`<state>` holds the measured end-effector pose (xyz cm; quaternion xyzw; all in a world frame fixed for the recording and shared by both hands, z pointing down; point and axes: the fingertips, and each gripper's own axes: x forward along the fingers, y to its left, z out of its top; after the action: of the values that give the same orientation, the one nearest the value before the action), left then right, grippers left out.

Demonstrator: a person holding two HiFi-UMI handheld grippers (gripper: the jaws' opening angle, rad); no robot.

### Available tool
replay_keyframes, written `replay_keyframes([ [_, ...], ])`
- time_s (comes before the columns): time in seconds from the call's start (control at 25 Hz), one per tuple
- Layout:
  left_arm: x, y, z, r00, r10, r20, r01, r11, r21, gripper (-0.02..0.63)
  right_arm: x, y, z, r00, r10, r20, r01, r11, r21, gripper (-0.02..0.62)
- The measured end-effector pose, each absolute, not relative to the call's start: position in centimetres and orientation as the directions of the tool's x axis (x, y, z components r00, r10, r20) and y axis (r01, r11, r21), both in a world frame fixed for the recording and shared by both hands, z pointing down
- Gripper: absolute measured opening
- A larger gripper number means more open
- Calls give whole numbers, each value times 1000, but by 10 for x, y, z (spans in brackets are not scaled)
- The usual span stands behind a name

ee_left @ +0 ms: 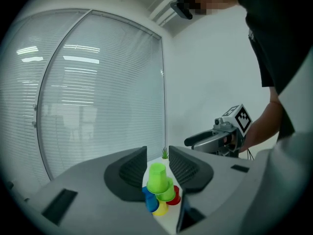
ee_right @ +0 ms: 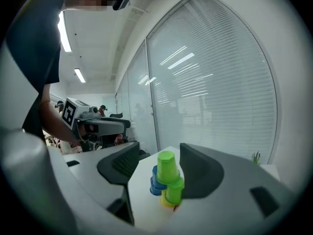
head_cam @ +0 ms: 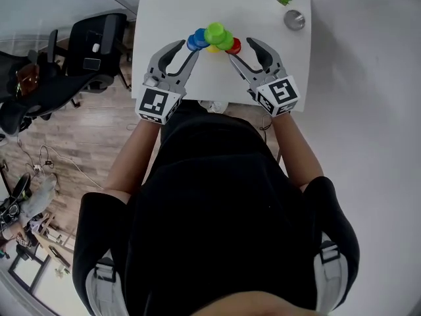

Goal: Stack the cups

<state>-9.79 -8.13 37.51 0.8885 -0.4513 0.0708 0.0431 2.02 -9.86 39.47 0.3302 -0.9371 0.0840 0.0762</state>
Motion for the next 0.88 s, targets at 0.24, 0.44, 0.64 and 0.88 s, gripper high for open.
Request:
replay_keyframes([
  [0.24, -85, -69, 363, 621, -768, 155, -777, -629, -1, 72, 25, -84, 375, -781, -599, 174, -619, 780, -94, 216],
  [0.44, -79, -71, 353, 627, -768, 132, -775, -632, 6, 11, 27, -80, 362, -785, -599, 157, -613, 788, -61, 202],
  [0.64, -80, -74, 343, 620, -776, 116, -781, -624, 1, 11, 27, -78, 350, -787, -602, 134, -613, 788, -58, 195],
  [0.88, -73, -68, 336, 624, -775, 101, -779, -627, -2, 11, 27, -72, 337, -787, -610, 94, -615, 788, -39, 167],
])
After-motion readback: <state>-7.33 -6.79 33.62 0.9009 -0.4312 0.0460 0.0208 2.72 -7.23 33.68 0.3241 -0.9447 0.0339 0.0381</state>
